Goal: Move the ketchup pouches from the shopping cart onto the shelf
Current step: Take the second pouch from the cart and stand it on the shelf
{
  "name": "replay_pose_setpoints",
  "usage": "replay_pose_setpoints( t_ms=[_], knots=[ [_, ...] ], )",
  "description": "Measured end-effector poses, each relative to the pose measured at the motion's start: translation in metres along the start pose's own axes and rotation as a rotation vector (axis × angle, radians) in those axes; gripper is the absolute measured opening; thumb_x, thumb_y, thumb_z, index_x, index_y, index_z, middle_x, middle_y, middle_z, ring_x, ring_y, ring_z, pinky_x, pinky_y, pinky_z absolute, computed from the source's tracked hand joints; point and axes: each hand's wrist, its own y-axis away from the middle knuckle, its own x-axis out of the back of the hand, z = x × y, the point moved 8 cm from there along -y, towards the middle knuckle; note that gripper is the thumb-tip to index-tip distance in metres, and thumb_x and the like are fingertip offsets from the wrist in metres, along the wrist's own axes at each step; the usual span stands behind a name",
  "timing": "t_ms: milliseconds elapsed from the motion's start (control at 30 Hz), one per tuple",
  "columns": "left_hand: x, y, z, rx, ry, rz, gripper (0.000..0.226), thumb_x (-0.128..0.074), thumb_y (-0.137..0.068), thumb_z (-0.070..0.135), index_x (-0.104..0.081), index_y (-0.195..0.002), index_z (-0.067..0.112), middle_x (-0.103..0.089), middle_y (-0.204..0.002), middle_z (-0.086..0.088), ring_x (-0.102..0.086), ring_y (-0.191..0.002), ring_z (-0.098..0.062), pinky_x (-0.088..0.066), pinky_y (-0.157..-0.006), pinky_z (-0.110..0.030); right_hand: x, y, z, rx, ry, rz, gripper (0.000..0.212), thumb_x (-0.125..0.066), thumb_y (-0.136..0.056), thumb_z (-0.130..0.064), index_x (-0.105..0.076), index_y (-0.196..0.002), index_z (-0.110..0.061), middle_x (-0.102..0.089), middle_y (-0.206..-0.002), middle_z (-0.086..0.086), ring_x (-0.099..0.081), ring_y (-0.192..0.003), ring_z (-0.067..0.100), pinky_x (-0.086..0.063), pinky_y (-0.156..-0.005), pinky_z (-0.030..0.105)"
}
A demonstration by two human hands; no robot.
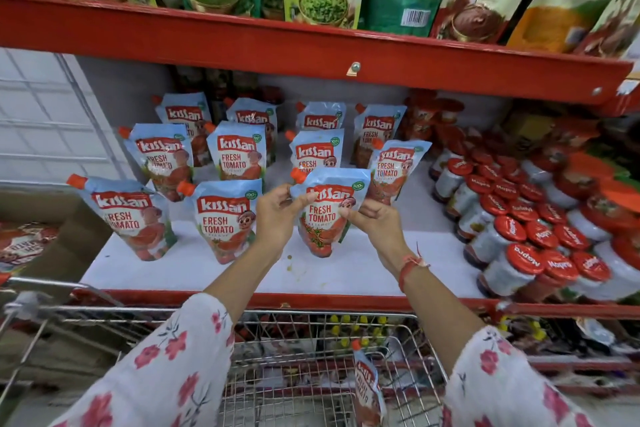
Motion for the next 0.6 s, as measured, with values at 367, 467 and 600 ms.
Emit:
replay_pose_setpoints(
  t_ms=[367,467,600],
  knots=[
    [0.008,-0.003,-0.024,0.008,-0.053,0.011,0.023,-0.068,-0.079,0.005,-0.06,-0.089,-0.014,-0.069,-0.084,-0.011,-0.067,-0.075,-0.008,-0.057,-0.064,-0.018,-0.006,-0.003,0.024,-0.07,0.047,-0.032,0.046,-0.072,-0.079,0.003,-0.065,-0.046,-0.028,-0.066,-0.051,-0.017,-0.065,-0.061,-0.003,-0.054,-0.064,0.019],
    [0.007,-0.001,-0.027,0.019,-0.039,-0.009,0.008,-0.066,-0.081,0.003,-0.062,-0.079,-0.004,-0.072,-0.071,0.007,-0.067,-0.068,0.002,-0.056,-0.061,-0.015,-0.005,-0.002,0.025,-0.059,0.067,-0.027,0.036,-0.073,-0.079,0.0,-0.068,-0.055,-0.025,-0.071,-0.061,-0.014,-0.068,-0.068,0.002,-0.055,-0.066,0.02],
    [0.01,0.007,-0.033,0.042,-0.085,-0.009,0.021,-0.067,-0.082,0.009,-0.066,-0.101,0.001,-0.07,-0.097,-0.005,-0.066,-0.071,0.011,-0.054,-0.063,-0.01,-0.005,0.001,0.03,-0.087,0.079,-0.026,0.013,-0.076,-0.08,-0.011,-0.073,-0.092,-0.007,-0.075,-0.098,0.011,-0.071,-0.094,0.021,-0.058,-0.075,0.026]
  ],
)
